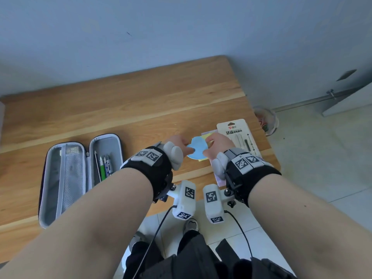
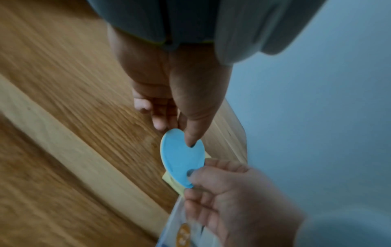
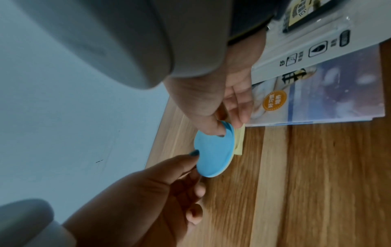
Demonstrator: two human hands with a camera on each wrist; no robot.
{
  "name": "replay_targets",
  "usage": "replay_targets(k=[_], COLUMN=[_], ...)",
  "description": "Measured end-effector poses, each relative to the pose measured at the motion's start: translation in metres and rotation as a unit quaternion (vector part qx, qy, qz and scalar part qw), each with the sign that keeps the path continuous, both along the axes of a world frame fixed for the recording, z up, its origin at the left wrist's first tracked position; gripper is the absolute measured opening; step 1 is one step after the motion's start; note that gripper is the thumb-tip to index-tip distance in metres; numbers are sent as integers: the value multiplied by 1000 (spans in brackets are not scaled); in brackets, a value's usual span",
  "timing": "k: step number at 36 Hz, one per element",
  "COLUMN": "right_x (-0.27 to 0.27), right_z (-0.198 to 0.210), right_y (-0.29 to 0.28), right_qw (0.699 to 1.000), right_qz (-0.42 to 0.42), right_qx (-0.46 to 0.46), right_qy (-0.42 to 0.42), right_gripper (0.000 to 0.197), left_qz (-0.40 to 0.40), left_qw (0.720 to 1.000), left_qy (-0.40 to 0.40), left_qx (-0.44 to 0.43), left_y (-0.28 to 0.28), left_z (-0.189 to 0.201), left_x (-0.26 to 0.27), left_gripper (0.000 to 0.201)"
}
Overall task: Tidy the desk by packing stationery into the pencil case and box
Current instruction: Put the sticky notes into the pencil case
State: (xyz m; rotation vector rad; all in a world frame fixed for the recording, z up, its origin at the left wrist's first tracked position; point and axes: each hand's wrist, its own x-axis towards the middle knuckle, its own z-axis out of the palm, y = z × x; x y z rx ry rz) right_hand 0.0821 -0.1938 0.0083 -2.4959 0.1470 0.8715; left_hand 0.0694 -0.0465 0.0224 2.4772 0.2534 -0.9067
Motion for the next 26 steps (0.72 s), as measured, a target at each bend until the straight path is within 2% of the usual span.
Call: replay_targets(k=[1,5,7,10,12,15,18,22,26], right_x=[0,-1,-3,-5,-7,-13,-16,-19,-27], right_z=[0,-5,-7,-10,-11,-9,-8,-12,-16], right_y=[1,7,8,4,1,-2,-9,-21,-27], right_qw=[1000,1000,999,996,988,961,938,910,874], right_qz=[5,14,7,-47,-108,-193,-212,-241,-290], right_qx=[-2,13,30,64,98,177,251,321,379], right_qy=[0,14,24,38,49,84,113,107,94], right_gripper=[50,53,54,53,43,27,8,6,8], left_qz=[25,81,126,216,257,277,304,304,253], left_qw=[1000,995,988,956,932,912,889,880,895], left_qy=[5,16,24,42,46,39,37,50,89], left_qx=[-13,-49,-86,-193,-252,-302,-340,-362,-358], left_y=[1,12,15,15,16,19,19,9,2], left_z=[0,-3,-7,-13,-15,-19,-22,-24,-27], left_x=[1,-2,-5,-8,-10,-14,-17,-22,-31], left_gripper=[8,29,24,6,10,8,2,4,20])
